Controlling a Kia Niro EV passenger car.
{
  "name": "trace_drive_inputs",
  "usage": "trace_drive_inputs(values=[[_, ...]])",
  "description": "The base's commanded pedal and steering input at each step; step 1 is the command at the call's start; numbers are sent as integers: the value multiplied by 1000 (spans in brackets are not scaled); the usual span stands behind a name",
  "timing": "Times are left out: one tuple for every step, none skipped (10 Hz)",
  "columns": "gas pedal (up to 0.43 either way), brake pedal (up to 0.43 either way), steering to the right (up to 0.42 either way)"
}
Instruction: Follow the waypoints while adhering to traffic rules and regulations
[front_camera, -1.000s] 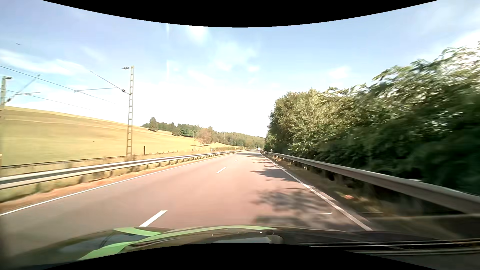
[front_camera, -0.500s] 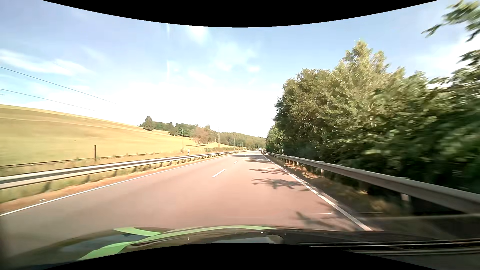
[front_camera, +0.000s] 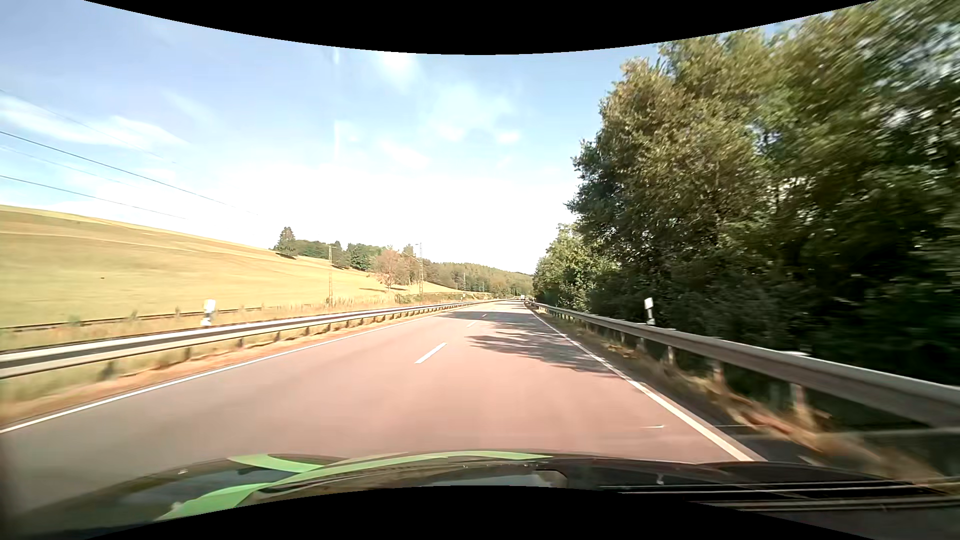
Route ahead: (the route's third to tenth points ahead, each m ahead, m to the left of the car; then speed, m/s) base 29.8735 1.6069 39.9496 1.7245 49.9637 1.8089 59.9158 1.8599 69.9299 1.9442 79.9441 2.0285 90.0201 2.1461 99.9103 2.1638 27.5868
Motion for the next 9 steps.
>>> trace_drive_inputs(values=[[311,0,-2],[311,0,-1],[311,0,0],[311,0,-1],[311,0,0],[311,0,0],[311,0,0],[319,0,0],[319,0,0]])
